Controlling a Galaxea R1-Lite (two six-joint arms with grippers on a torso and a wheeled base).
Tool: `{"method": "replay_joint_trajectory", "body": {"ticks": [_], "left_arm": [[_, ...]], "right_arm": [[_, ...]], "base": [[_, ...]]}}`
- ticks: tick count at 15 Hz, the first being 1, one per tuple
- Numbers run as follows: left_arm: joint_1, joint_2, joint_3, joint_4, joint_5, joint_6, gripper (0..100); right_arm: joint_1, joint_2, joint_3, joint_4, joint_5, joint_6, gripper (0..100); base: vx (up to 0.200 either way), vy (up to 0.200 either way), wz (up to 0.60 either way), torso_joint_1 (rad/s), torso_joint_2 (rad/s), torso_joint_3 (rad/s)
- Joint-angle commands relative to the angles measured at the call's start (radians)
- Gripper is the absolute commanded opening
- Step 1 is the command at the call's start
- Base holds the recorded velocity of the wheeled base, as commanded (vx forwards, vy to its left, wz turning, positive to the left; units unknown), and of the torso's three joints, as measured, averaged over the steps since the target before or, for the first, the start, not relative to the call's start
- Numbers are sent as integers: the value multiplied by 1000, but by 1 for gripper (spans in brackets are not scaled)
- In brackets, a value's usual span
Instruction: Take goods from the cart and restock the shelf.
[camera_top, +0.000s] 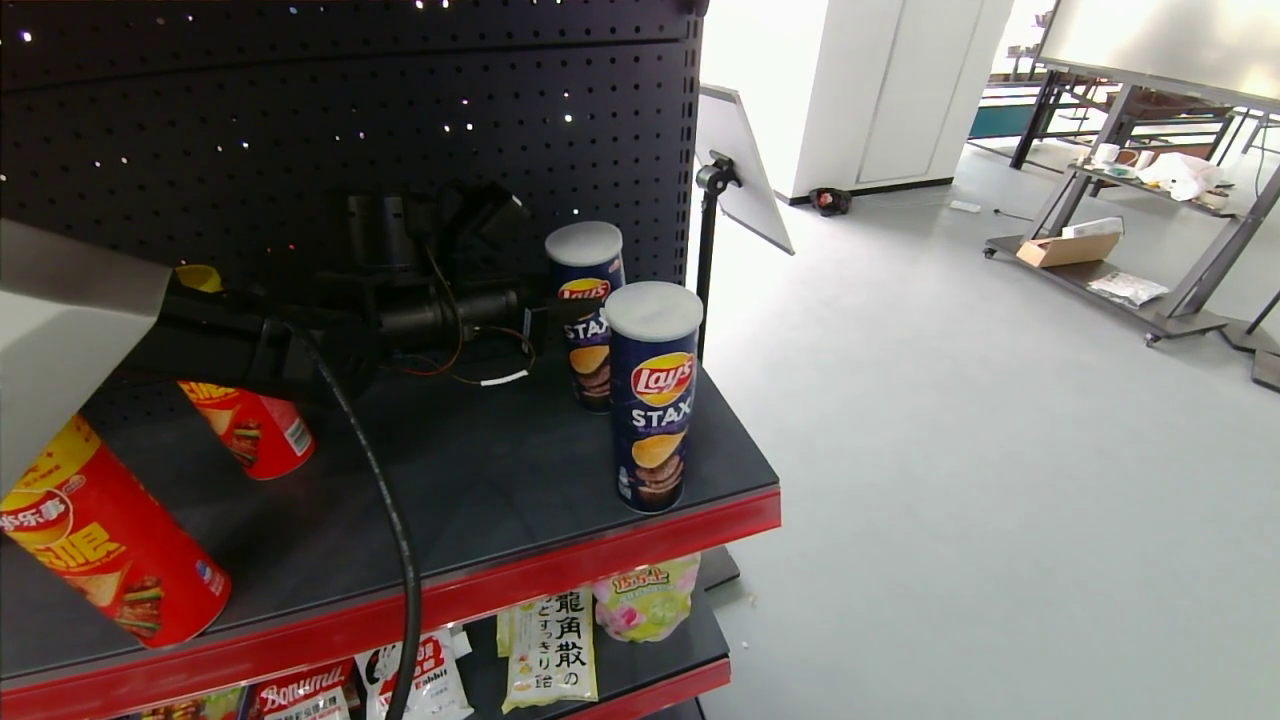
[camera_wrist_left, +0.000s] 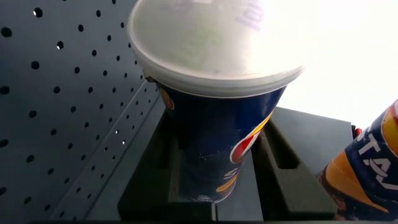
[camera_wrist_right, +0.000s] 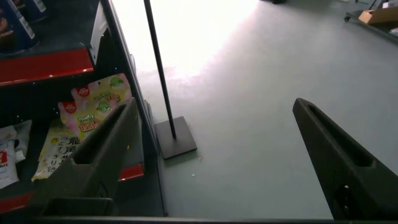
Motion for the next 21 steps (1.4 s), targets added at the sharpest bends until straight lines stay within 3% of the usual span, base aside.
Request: {"method": "replay_joint_trajectory", "body": {"ticks": [1,7,10,21], "left_arm": [[0,-4,0,0,1,0,0],[0,-9,7,6,1,2,0],[0,-10,9,8,2,25,0],[0,-29,37,26,2,25,0]], "right_arm": [[1,1,0,0,0,0,100],[1,1,0,0,0,0,100],[1,1,0,0,0,0,100],[1,1,0,0,0,0,100]], "base": [[0,0,0,0,0,0],[0,0,0,0,0,0],[0,0,0,0,0,0],[0,0,0,0,0,0]]}}
